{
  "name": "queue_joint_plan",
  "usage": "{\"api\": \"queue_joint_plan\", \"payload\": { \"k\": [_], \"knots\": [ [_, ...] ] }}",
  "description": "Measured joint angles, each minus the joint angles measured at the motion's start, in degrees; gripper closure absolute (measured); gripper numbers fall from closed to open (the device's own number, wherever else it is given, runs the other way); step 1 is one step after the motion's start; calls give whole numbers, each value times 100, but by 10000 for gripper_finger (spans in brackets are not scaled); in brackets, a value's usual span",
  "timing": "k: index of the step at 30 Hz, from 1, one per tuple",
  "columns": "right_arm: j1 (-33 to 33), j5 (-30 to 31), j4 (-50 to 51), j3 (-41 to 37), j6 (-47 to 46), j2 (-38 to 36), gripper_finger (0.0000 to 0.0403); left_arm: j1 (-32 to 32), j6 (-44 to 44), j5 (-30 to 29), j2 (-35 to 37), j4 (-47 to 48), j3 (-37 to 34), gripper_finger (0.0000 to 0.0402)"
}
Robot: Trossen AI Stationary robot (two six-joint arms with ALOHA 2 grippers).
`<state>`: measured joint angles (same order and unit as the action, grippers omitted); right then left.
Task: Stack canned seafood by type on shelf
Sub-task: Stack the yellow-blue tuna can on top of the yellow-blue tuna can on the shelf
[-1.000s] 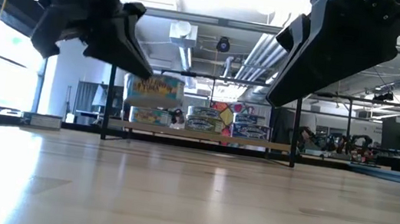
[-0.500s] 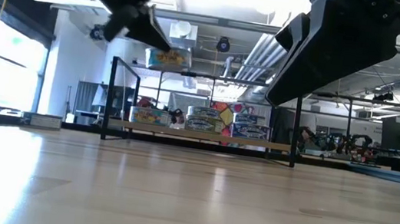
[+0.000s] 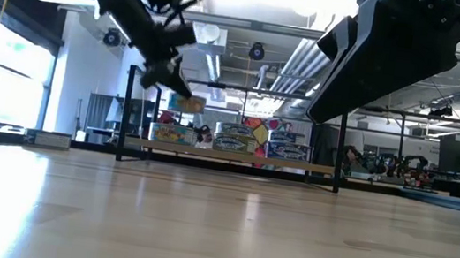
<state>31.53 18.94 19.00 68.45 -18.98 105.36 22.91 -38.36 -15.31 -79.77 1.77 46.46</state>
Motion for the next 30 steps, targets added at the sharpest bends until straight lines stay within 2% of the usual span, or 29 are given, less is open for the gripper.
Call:
{"api": "queue_joint_plan", "payload": {
  "k": [11,30],
  "knots": [
    [0,0,6,0,-2,0,399,500,-99,22,-755,-577,0,401],
    [0,0,17,0,-20,0,399,822,46,-24,-765,-644,0,401]
  ]
}}
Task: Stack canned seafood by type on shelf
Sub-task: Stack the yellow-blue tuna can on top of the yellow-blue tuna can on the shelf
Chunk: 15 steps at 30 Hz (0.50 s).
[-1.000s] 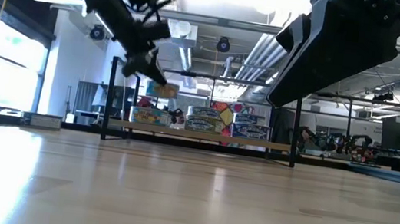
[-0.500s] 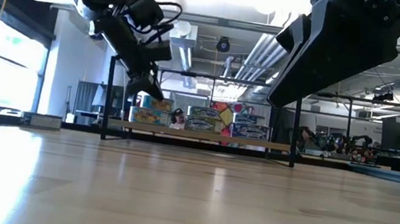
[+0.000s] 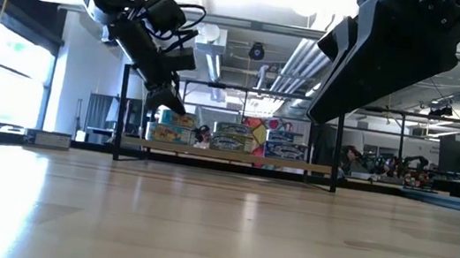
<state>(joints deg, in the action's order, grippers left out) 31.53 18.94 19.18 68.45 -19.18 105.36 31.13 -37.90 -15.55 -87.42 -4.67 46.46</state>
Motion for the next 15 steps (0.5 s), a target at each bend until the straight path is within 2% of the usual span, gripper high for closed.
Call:
{"api": "queue_joint_plan", "payload": {
  "k": [15],
  "knots": [
    [1,0,2,0,0,0,399,0,-16,-2,0,4,0,392]
  ]
}}
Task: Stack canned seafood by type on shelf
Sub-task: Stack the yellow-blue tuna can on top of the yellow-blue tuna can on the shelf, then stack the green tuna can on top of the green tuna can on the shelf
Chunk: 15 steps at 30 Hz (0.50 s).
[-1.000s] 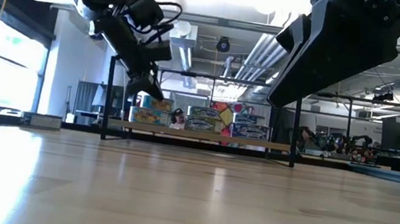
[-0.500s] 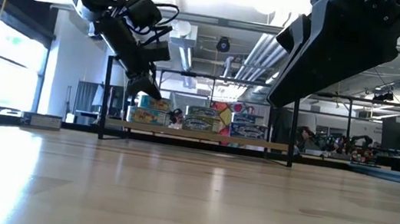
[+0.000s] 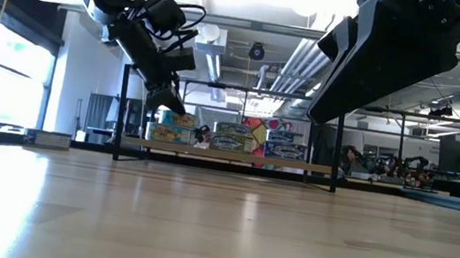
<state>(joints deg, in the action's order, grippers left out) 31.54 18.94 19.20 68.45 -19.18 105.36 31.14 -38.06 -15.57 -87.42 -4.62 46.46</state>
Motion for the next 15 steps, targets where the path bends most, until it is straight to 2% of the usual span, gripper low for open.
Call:
{"api": "queue_joint_plan", "payload": {
  "k": [15],
  "knots": [
    [0,0,2,-1,0,0,399,4,-11,-11,0,-310,0,327]
  ]
}}
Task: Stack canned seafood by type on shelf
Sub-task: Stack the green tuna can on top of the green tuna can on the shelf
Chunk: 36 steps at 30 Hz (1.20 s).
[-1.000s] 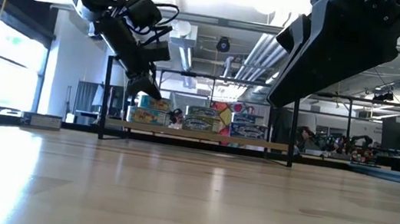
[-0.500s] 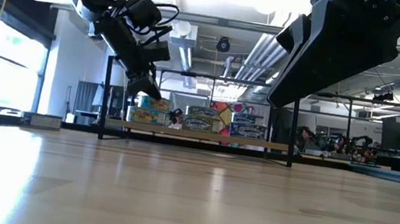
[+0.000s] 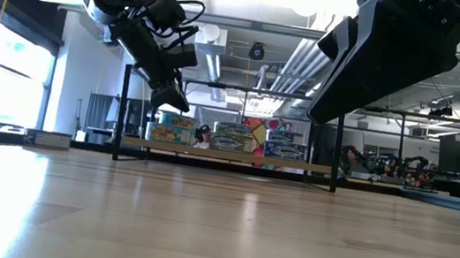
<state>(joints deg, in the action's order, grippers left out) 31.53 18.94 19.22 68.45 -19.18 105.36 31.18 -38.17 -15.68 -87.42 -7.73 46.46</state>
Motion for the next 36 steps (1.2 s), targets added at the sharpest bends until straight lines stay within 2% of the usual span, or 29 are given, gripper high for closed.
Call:
{"api": "queue_joint_plan", "payload": {
  "k": [6,11,20,26,29,34,36],
  "knots": [
    [2,0,22,0,0,0,399,-162,195,-10,49,5,1,319],
    [1,0,22,0,0,0,399,-656,69,-12,215,25,163,319],
    [2,0,20,0,-4,0,399,-2027,-53,-20,681,68,544,319],
    [29,-31,101,1,-47,0,399,-3253,411,-70,941,1278,545,342],
    [37,-31,103,0,-42,0,399,-3851,1076,-462,946,2045,537,358],
    [39,-31,103,2,-31,0,399,-4739,2685,-1892,946,3184,237,385],
    [39,-31,105,0,-26,0,399,-4999,3449,-2249,946,3675,80,394]
  ]
}}
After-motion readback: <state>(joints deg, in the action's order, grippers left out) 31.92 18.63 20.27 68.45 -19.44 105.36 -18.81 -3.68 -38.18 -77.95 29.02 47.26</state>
